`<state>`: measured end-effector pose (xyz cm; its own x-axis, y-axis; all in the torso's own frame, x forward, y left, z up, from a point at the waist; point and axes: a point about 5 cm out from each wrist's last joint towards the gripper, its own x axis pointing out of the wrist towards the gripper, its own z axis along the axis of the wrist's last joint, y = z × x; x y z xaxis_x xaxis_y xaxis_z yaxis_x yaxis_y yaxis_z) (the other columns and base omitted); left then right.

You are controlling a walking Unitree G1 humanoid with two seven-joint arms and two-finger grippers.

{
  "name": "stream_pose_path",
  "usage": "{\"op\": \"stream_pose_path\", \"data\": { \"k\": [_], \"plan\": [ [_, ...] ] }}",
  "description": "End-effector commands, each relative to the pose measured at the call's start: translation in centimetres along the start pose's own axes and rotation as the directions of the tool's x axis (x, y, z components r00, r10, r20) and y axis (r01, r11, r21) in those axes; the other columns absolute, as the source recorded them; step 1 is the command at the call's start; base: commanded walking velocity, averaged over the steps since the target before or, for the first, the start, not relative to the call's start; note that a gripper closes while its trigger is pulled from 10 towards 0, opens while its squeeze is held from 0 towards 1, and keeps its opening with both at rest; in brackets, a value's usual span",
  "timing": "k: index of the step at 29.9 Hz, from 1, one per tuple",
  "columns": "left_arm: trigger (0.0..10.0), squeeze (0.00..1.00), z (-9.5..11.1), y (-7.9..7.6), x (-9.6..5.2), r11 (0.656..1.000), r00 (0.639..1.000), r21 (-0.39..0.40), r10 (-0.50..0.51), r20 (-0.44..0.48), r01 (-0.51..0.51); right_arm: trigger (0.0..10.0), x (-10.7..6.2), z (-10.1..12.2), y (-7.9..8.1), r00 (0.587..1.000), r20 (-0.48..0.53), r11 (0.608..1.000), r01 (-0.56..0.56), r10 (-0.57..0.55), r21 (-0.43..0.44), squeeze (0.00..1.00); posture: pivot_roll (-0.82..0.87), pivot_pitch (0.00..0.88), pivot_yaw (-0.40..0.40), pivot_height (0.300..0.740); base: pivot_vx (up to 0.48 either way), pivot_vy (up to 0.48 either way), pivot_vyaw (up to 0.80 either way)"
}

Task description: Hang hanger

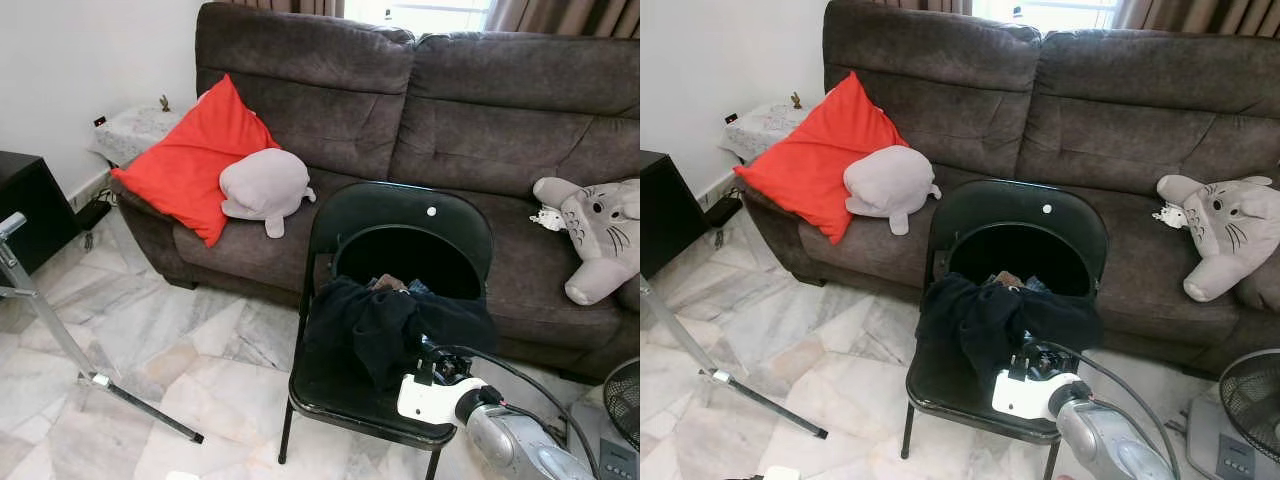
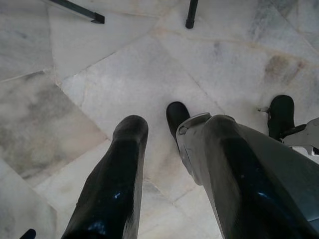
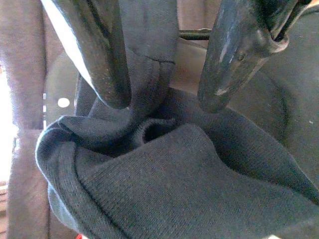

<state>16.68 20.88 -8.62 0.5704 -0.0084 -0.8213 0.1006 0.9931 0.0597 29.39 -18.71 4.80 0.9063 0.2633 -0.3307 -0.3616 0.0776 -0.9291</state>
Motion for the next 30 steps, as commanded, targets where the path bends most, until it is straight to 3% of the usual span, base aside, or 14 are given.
{"op": "stream_pose_path", "data": {
  "k": [1,9,20,23,30],
  "plan": [
    [10.0,0.00,-0.4,0.0,-0.1,1.000,1.000,-0.003,0.006,-0.022,-0.006,10.0,0.2,0.0,0.1,1.000,0.015,0.999,0.011,-0.010,-0.049,0.00,0.02,0.044,0.017,0.740,0.000,0.000,0.00],
    [10.0,0.00,-0.5,0.1,-0.1,1.000,1.000,-0.005,0.008,-0.023,-0.008,10.0,1.0,0.7,-0.1,0.991,0.098,0.984,0.104,-0.090,-0.147,0.00,0.03,0.046,0.020,0.740,0.000,0.000,0.00],
    [10.0,0.00,-0.4,0.0,-0.1,1.000,1.000,-0.009,0.009,-0.022,-0.009,10.0,1.1,0.7,2.1,0.996,0.090,0.986,0.033,-0.019,-0.163,0.00,0.03,0.046,0.020,0.740,0.000,0.000,0.00],
    [10.0,0.00,-0.4,0.0,-0.1,1.000,1.000,-0.008,0.009,-0.022,-0.009,10.0,1.1,0.7,2.2,0.996,0.090,0.985,0.041,-0.026,-0.165,0.00,0.03,0.046,0.020,0.740,0.000,0.000,0.00],
    [10.0,0.00,-0.4,0.0,-0.1,1.000,1.000,-0.010,0.011,-0.020,-0.012,10.0,1.6,0.9,0.9,0.979,0.138,0.969,0.172,-0.149,-0.176,0.00,0.03,0.045,0.020,0.740,0.000,0.000,0.00]
  ]
}}
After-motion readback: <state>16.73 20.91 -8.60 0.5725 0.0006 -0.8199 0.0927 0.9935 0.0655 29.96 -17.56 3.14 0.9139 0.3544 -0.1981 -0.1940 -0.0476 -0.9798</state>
